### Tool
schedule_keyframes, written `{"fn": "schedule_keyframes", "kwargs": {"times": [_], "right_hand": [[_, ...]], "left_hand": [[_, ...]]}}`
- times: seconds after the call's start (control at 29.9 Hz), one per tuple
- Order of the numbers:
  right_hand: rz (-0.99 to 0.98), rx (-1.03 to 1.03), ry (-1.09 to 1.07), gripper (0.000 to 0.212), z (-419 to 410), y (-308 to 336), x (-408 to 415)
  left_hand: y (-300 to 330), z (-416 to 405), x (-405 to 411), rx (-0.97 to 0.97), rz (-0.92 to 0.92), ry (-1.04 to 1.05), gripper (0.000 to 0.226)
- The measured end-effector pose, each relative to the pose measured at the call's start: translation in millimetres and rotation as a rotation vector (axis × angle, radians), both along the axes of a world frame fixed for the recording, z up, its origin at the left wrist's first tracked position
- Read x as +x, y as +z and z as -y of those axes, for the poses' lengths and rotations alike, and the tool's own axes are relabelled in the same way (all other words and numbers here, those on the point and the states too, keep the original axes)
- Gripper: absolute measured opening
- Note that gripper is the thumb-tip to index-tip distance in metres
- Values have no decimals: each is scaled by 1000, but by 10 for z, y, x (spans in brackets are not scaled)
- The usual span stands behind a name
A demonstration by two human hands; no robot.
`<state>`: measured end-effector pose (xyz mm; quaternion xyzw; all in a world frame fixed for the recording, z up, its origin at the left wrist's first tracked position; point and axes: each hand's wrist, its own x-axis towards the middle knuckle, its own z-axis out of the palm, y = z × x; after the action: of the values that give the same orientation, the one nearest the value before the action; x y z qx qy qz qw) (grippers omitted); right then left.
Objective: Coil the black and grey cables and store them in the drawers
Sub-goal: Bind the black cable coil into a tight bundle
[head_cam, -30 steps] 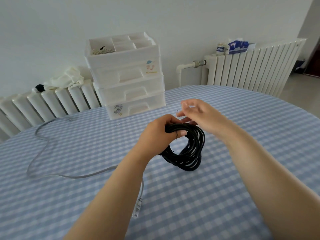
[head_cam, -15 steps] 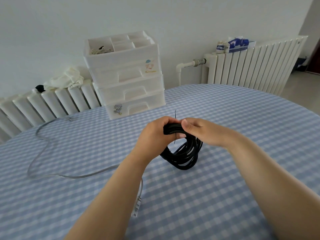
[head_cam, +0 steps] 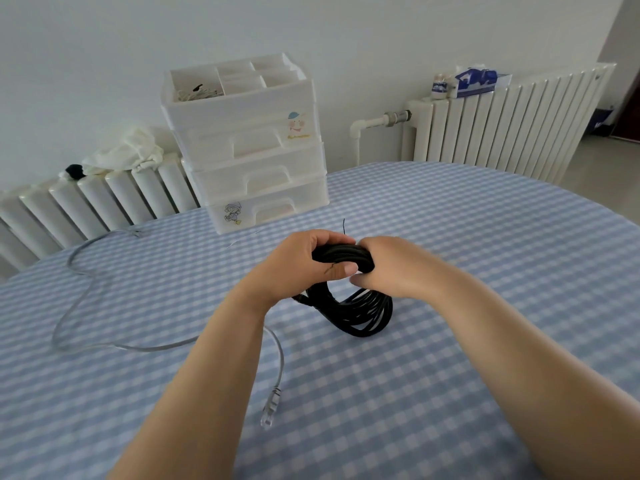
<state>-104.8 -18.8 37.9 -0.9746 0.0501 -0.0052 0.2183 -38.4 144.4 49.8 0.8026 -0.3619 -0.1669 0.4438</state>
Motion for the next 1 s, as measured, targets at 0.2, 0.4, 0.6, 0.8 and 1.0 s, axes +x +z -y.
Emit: {"fn": "schedule_keyframes", "kwargs": {"times": [0.2, 0.4, 0.6, 0.8, 1.0], "right_hand": [[69, -54, -5, 14, -67, -17, -17], [99, -41, -40, 25, -85, -33, -20], [165, -223, -46, 26, -188, -9, -46], [236, -335, -24, 30, -212, -7, -70], [237, -323, 7, 18, -138, 5, -99]], "left_hand": [[3, -125, 57, 47, -1, -146, 32], [-33, -73, -14, -51, -69, -76, 34], [82, -136, -14, -47, -127, -38, 33], [76, -103, -9, -80, 14, 5, 23], [12, -61, 7, -149, -9, 81, 14]]}}
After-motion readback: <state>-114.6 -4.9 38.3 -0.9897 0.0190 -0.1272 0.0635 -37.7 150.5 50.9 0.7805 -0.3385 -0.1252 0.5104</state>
